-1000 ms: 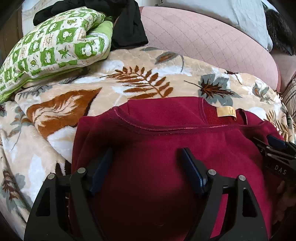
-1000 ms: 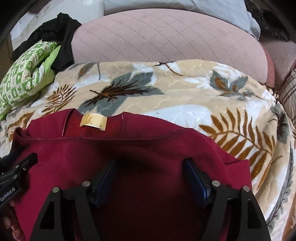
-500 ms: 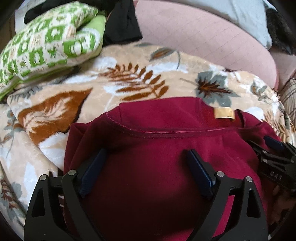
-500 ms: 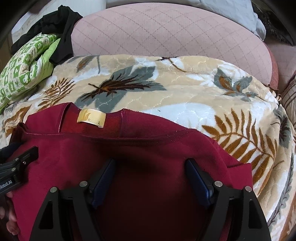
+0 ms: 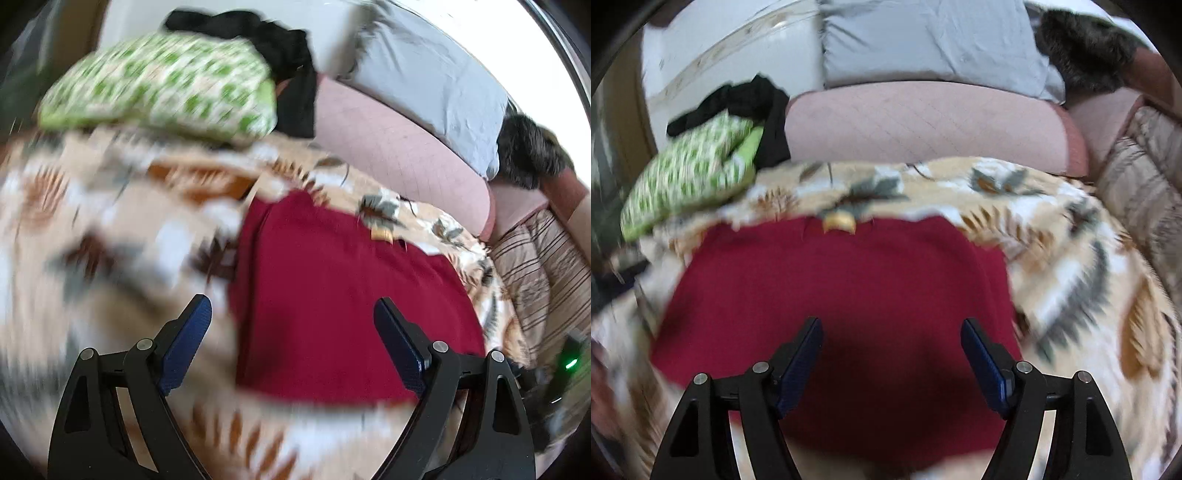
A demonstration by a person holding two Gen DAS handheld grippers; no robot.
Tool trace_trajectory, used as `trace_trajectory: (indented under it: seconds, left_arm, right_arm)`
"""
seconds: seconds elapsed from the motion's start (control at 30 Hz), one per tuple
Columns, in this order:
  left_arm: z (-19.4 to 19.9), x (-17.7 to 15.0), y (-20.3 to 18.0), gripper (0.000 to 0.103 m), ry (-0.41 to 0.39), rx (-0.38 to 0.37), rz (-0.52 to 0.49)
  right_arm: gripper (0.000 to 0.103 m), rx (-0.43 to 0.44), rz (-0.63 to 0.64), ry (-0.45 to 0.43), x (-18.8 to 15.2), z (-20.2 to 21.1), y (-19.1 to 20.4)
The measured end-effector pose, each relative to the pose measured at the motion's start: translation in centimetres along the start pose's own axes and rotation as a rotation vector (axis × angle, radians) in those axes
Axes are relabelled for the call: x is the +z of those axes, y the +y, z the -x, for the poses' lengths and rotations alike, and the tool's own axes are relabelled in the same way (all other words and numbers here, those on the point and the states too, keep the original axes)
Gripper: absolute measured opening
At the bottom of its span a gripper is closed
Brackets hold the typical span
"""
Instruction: Fold small clothes
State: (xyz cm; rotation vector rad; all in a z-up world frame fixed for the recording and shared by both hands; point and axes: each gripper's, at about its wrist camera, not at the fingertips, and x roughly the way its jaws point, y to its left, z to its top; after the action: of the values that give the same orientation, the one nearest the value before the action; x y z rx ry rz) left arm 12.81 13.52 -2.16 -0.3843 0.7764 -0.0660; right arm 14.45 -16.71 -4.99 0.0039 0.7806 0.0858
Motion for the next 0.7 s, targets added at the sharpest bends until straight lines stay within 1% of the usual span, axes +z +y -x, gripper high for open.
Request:
trace_trajectory:
  seconds: [0.03, 0.07, 0.1, 0.13, 0.2, 0.23, 0.3, 0.33, 0.4, 0.43, 0.47, 0.5, 0.57, 0.63, 0.7]
  left_arm:
    - [0.6, -1.5, 0.9, 0.090, 0.025, -0.016, 0.047]
    - [0.8, -2.5, 1.6, 0.090, 0.043, -0.028, 0.076]
    - [1.0, -3.8, 2.1, 0.090, 0.062, -0.043, 0.110]
    - [1.1, -4.7, 2.1, 0.089, 0.068, -0.050, 0.125]
    - [0.7, -6.0, 1.9, 0.089, 0.079, -0.048, 0.131]
    - [0.5, -6.1, 1.7, 0.089, 0.067, -0.045, 0.119]
    - [0.5, -5.7, 1.3, 0.089, 0.004, -0.054, 0.088]
    - [0.6, -5.3, 1.2, 0.089, -0.049, -0.044, 0.069]
    - [0.8, -4.6, 1.5, 0.089, -0.131, -0.049, 0.054]
    - [0.4, -4.2, 1.8, 0.089, -0.150, -0.047, 0.052]
    - [-0.2, -4.0, 2.0, 0.089, -0.141, -0.047, 0.053]
    - [-1.2, -4.0, 2.3, 0.089, -0.115, -0.037, 0.054]
    - [-2.3, -4.1, 3.0, 0.089, -0.104, 0.002, 0.069]
    - [-3.1, -4.0, 3.8, 0.089, -0.082, -0.010, 0.116]
    - [-3.7, -4.0, 4.1, 0.089, -0.052, -0.026, 0.126]
  right_arm:
    - [0.075, -0.002, 0.006, 0.018, -1.2, 0.2, -0.2]
    - [0.075, -0.008, 0.013, 0.079, -2.2, -0.3, -0.2]
    - [0.075, -0.025, 0.041, 0.175, -2.8, -1.5, 0.1]
    - [0.075, -0.036, 0.074, 0.217, -3.3, -2.2, 0.6]
    - [0.077, -0.045, 0.102, 0.200, -3.6, -2.2, 0.9]
    - [0.077, -0.044, 0.096, 0.202, -3.5, -2.2, 0.8]
    - [0.079, -0.025, 0.047, 0.210, -3.6, -2.4, 0.2]
    - [0.080, -0.014, 0.021, 0.214, -3.7, -2.5, -0.2]
    - [0.082, -0.001, 0.008, 0.211, -3.8, -2.5, -0.4]
    - [0.082, 0.001, 0.011, 0.210, -3.8, -2.5, -0.4]
    - [0.082, -0.001, 0.019, 0.208, -3.7, -2.6, -0.3]
    - [0.083, -0.004, 0.024, 0.206, -3.8, -2.6, -0.3]
    - [0.084, -0.010, 0.033, 0.205, -3.8, -2.6, 0.0]
    - [0.084, -0.008, 0.028, 0.206, -3.8, -2.7, -0.1]
    - [0.085, -0.009, 0.027, 0.206, -3.8, -2.7, -0.1]
